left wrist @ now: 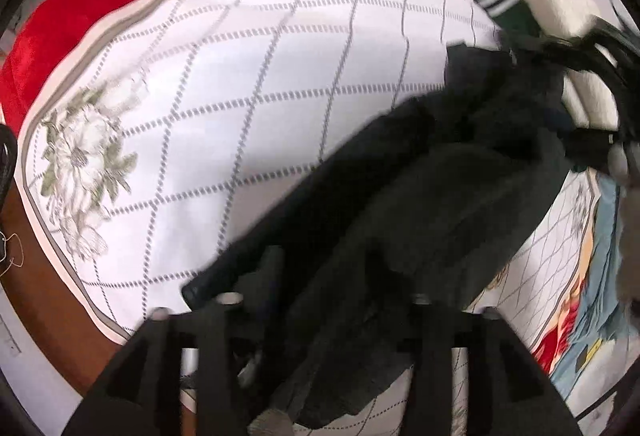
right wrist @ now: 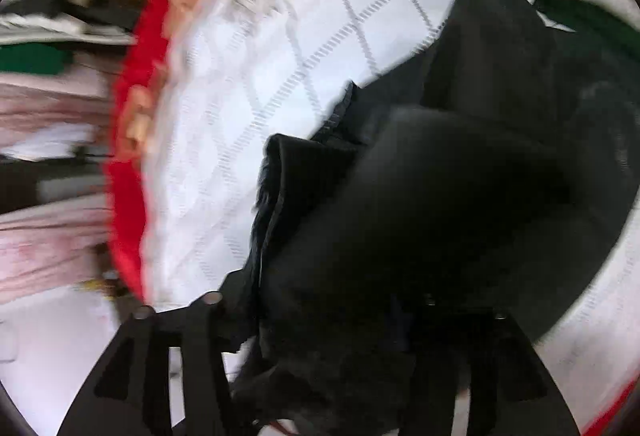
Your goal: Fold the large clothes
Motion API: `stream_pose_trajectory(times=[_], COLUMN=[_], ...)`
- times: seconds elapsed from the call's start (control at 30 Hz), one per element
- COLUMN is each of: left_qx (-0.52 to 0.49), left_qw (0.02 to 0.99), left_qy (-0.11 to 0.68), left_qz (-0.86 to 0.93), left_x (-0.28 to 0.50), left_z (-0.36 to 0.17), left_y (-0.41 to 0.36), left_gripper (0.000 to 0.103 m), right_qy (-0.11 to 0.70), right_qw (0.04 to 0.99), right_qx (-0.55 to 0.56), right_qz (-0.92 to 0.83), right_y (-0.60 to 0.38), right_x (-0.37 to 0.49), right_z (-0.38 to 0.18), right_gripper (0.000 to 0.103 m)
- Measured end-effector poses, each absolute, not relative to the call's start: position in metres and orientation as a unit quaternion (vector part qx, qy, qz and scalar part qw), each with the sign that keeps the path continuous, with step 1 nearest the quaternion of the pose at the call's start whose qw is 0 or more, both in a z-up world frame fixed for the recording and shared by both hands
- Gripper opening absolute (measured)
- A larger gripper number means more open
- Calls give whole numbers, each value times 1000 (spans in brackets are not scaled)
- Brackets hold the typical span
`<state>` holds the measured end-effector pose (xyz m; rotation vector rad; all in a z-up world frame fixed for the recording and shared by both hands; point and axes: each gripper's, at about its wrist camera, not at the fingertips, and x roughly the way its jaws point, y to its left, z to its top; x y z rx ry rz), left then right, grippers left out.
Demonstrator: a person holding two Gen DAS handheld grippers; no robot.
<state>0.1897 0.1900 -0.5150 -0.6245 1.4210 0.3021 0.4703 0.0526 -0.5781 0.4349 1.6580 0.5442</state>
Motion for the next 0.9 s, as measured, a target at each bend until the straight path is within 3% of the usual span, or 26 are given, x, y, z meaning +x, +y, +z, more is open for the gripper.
stream_pose_trajectory(times=[0.07,0.13,0.2,0.27,0.3,0.37,0.53,0.67,0.73,0.8,0.9], left_qx=[-283,-271,-253,-239,-231,-214,-201,-184,-179,-172,-155], left_qw=[711,720,726,726,725,721,707,715,717,718,719], left_qy=[627,619,621,626,630,639,653,647,646,646,648], left_qz=[148,157,153,157,159,164,185,190,192,195,199], left_x=[195,201,214,227,235,248,261,260,259,260,263], left_z=[-508,-502,-506,-518,-528,-545,-577,-577,-578,-579,-579], left_y=[199,197,187,178,172,165,164,160,159,156,151], left_gripper=[78,79,88,90,91,92,101,103,103,103,103], right_qy=[711,694,676,657,651,651,669,647,643,644,636], right_qw=[597,624,672,720,733,739,689,687,698,708,704], right_qx=[258,259,222,172,160,154,268,312,292,268,297], right_qz=[266,250,207,142,117,76,77,109,117,110,112], right_y=[36,11,-15,-49,-66,-99,-141,-138,-131,-123,-138], right_x=[470,471,471,469,468,467,468,470,471,468,458], right_z=[-573,-559,-548,-543,-546,-567,-638,-657,-656,-652,-649], right_gripper=[64,64,64,67,75,83,83,84,77,49,24])
